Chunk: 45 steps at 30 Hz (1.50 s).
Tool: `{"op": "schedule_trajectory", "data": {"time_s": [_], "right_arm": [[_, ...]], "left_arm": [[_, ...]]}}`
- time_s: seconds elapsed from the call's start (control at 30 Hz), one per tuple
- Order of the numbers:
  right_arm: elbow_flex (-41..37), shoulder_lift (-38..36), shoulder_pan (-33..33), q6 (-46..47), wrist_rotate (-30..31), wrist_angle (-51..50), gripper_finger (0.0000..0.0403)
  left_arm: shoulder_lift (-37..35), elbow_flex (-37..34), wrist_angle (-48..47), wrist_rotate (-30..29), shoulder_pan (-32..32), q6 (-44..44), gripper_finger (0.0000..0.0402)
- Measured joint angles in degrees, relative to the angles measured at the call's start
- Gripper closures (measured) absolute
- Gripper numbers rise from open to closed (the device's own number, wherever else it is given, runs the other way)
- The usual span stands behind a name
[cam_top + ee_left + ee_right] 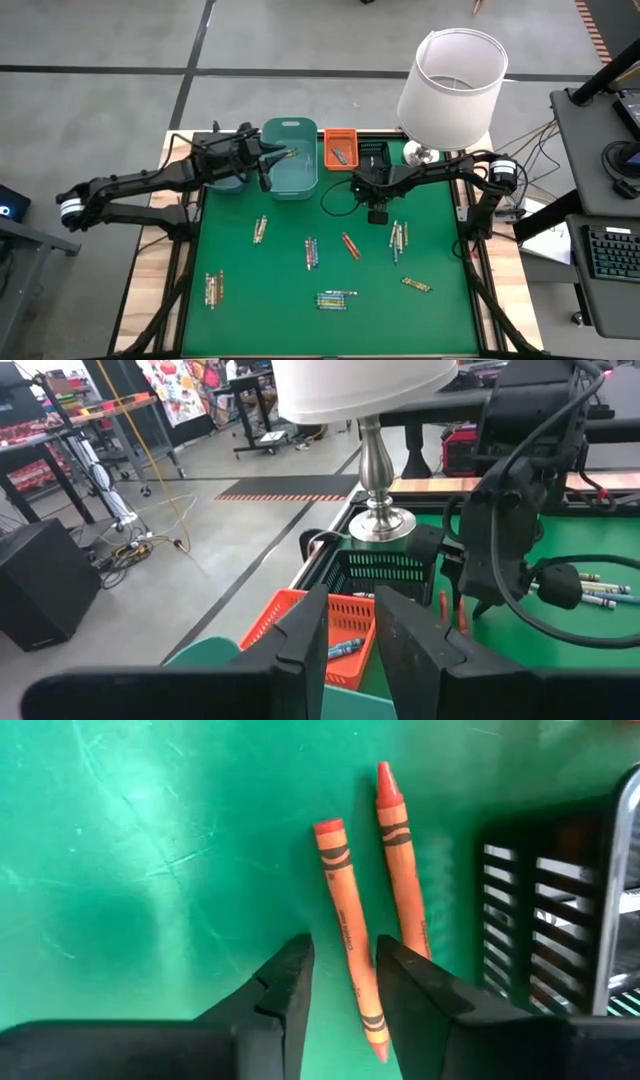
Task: Sort crayons
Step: Put the orange crayon into the blue bin
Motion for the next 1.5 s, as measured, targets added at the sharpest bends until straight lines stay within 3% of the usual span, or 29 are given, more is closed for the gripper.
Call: {"op": "schedule_trajectory", "data": {"time_s": [0.33,0.53,0.8,1.0,1.27,1.37,1.5], "right_arm": [[-0.07,0.04,-0.11,-1.14,-3.74,-0.02,0.0386],[-0.22,-1.39,-0.11,-1.43,-5.23,-0.21,0.0393],[-1.86,-6.93,0.37,-0.70,-17.53,5.19,0.0395],[-7.13,-9.79,1.10,0.01,-22.29,19.38,0.0395],[-14.58,-10.40,1.44,5.87,-31.88,56.79,0.0394],[-14.58,-10.29,2.18,6.48,-33.50,67.46,0.0394],[-14.58,-10.32,3.05,5.72,-33.81,74.23,0.0394]], "left_arm": [[3.04,0.00,5.57,-0.04,0.02,-0.25,0.0333],[4.43,0.02,7.67,1.39,-1.06,-3.92,0.0335],[5.42,0.02,9.38,1.53,-8.18,-6.60,0.0361],[5.47,0.02,11.19,1.51,-13.62,-6.94,0.0362],[6.51,0.00,12.18,2.53,-17.83,-6.73,0.0358],[6.51,-0.12,11.95,5.93,-17.94,-6.48,0.0339],[6.51,-0.45,10.97,6.38,-17.94,-6.52,0.0299]]}}
